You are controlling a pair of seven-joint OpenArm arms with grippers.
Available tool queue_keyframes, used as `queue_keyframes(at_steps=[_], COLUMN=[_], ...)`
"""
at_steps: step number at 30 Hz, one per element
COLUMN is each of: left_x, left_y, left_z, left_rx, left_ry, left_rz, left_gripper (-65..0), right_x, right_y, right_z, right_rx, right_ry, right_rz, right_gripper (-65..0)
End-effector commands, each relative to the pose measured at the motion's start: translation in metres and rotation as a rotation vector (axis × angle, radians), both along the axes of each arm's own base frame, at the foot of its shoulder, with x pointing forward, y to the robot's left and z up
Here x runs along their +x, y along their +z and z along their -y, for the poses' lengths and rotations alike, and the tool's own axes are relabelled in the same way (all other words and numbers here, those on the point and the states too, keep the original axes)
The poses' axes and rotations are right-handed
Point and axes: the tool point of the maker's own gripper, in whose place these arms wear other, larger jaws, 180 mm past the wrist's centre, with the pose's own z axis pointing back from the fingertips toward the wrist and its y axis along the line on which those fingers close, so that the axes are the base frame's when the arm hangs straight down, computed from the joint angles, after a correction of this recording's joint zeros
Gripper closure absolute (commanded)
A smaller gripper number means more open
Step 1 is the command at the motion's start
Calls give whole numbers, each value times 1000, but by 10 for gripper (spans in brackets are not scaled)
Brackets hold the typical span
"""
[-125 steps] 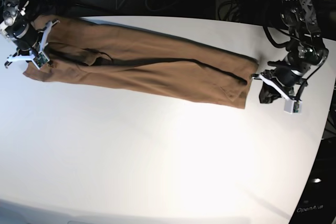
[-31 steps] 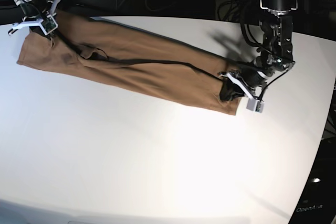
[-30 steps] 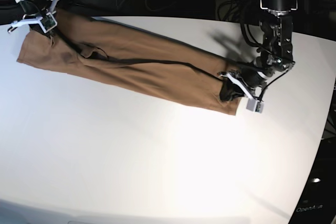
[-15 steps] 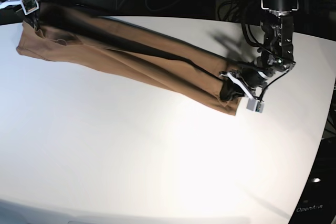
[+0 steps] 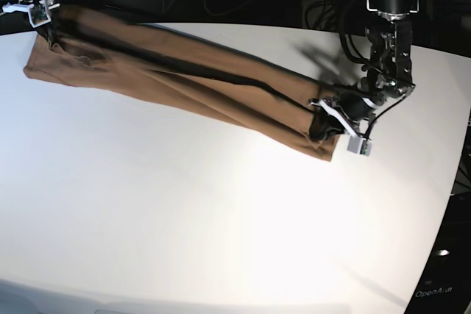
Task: Fold the T-shirt properly
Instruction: 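Open the right gripper and shift it to the strip's end corner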
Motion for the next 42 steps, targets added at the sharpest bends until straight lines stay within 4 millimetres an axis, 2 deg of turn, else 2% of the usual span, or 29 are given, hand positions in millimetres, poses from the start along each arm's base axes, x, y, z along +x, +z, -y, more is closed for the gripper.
queue_keyframes(at_steps=[1, 8, 10, 12, 19, 24, 28, 36, 42], left_x=[-36, -38, -37, -38, -37, -37, -38, -37, -36], left_y=[-37, -38, -37, -38, -37, -37, -38, -37, -37], left_z=[-25, -25, -25, -25, -25, -25, -25, -25, -25], left_rx=[158, 159, 159, 159, 159, 159, 159, 159, 158], left_ry=[-12, -13, -13, -13, -14, -14, -13, -13, -13], left_rz=[-197, -198, -197, -198, -195, -194, -198, -197, -195], left_gripper=[-32, -32, -32, -32, -32, -32, -32, -32, -32], right_x=[-1, -5, -7, -10, -13, -15, -15, 10, 9], right_y=[8, 6, 6, 5, 2, 1, 9, 49, 55], right_z=[2, 0, 0, 0, -3, -6, 9, 67, 74], right_rx=[-10, -4, -4, -4, 9, 19, -14, -140, -155], right_ry=[-7, -9, -10, -10, -22, -30, -57, -174, -197], right_rz=[29, 20, 12, 6, 0, 2, 20, 158, 177], right_gripper=[-15, -17, -45, -113, -444, -532, -540, -535, -535])
